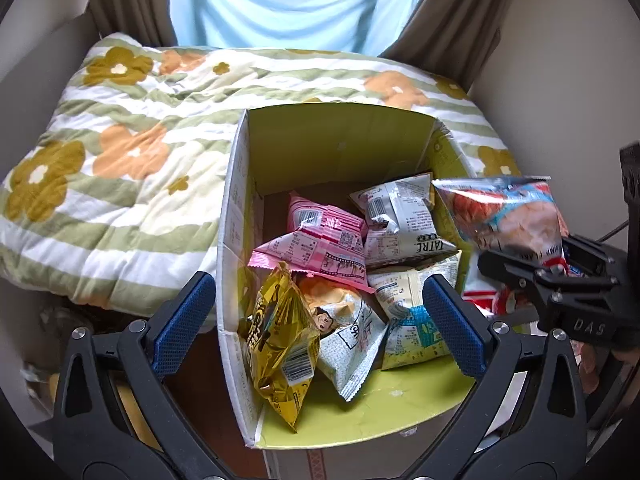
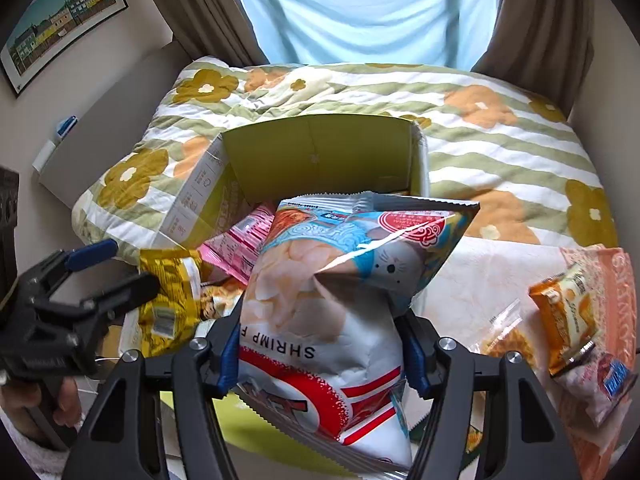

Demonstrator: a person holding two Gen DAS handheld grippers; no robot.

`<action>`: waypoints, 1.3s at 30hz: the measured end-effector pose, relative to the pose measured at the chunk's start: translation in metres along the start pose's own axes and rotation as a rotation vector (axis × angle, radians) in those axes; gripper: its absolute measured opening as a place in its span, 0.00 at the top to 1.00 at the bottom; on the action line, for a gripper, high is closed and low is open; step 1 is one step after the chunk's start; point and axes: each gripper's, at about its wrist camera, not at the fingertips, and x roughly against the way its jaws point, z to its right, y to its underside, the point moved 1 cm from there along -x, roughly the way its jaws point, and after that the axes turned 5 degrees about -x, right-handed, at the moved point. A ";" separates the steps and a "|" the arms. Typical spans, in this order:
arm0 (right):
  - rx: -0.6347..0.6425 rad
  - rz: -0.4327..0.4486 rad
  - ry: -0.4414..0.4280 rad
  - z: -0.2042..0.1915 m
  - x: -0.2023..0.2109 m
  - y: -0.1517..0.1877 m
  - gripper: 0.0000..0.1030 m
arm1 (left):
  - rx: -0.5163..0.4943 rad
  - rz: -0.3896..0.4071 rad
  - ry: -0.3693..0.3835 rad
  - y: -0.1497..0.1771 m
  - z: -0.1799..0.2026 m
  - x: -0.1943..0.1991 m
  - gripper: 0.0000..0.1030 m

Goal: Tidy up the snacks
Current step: 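Carry both packets over the yellow box and open both tools to drop them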

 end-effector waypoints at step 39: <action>-0.004 0.215 0.091 -0.022 0.083 0.042 0.00 | -0.069 0.128 0.016 0.036 0.025 0.073 0.00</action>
